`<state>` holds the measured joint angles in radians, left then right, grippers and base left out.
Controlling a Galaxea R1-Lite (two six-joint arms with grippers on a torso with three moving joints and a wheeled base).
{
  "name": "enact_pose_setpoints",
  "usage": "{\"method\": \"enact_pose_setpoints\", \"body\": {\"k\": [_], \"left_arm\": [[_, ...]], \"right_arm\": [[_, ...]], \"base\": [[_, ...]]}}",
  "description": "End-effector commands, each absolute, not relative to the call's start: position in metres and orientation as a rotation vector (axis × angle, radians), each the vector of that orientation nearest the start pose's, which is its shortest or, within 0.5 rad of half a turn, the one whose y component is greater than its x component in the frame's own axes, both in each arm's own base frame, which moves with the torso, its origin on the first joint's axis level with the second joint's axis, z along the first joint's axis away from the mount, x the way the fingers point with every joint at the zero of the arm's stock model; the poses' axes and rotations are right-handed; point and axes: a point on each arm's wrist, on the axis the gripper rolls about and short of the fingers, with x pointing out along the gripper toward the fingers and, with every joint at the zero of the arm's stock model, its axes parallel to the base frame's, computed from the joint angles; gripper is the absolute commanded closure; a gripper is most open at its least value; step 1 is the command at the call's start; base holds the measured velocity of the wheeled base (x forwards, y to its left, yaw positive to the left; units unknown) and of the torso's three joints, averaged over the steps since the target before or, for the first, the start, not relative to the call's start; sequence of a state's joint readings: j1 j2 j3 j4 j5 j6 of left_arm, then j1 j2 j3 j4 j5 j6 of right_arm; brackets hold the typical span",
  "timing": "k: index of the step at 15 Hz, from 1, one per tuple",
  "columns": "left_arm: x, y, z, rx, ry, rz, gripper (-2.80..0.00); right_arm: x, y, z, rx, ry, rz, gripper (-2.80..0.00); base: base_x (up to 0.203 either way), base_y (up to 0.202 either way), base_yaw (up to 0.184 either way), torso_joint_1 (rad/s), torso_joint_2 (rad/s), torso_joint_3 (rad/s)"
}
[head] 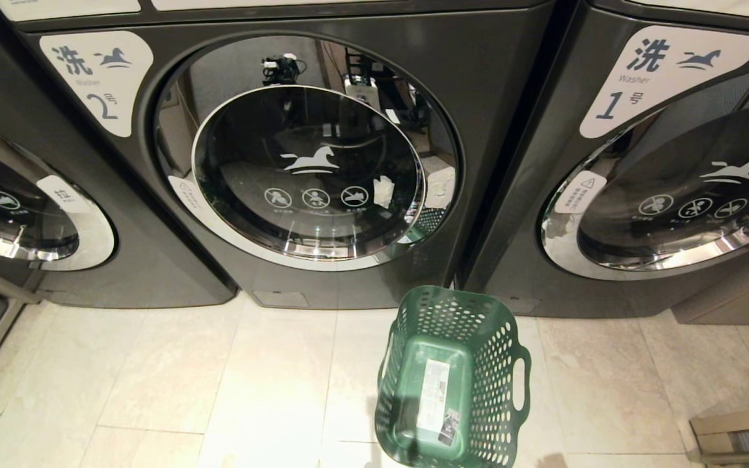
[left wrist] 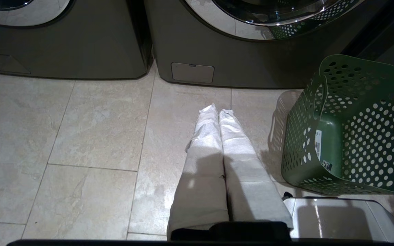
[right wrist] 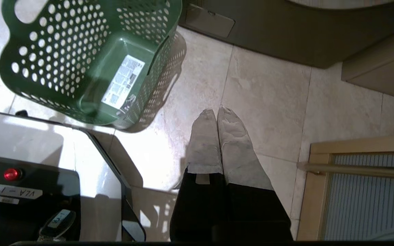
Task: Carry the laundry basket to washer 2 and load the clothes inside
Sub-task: Press the washing machine switch
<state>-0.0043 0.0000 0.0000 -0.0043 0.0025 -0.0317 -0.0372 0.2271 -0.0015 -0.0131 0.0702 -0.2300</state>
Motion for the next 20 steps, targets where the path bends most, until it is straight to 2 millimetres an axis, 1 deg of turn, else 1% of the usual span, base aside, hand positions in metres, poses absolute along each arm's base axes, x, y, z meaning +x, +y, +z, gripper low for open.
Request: {"method": "enact_pose_setpoints", "body": {"k": [1,3,8,12,16,20], "left_arm": [[-0.0226,0.0002,0.0756,-0.032,-0.002,-0.002,0.00],[-0.0226,0.0002,0.0756,-0.032,-0.002,-0.002,0.00],[-0.0226,0.0002,0.0756,-0.032,-0.002,-0.002,0.00],[-0.0226,0.0002,0.0756,-0.032,-0.002,-0.002,0.00],[-0.0226,0.0002,0.0757,-0.031,-0.003,-0.002,0.00],[-0.0226,0.0002,0.0754,-0.026,0.000,-0.002,0.00]], "right_arm": [[-0.0151,0.0018,0.0784,-0.219,0.097,0.065,0.00],[-0.0234,0.0016,0.0762,-0.204,-0.002,0.059,0.00],[-0.0228,0.0002,0.0755,-0.040,0.000,0.010,0.00],[-0.0227,0.0002,0.0755,-0.052,0.001,0.010,0.00],[-0.0227,0.0007,0.0754,-0.120,0.001,0.032,0.00],[-0.0227,0.0008,0.0754,-0.123,0.001,0.034,0.00]], "base": [[0.000,0.000,0.000,0.000,0.00,0.000],[0.000,0.000,0.000,0.000,0.00,0.000],[0.000,0.000,0.000,0.000,0.00,0.000],[0.000,0.000,0.000,0.000,0.00,0.000],[0.000,0.000,0.000,0.000,0.00,0.000],[0.000,0.000,0.000,0.000,0.00,0.000]]}}
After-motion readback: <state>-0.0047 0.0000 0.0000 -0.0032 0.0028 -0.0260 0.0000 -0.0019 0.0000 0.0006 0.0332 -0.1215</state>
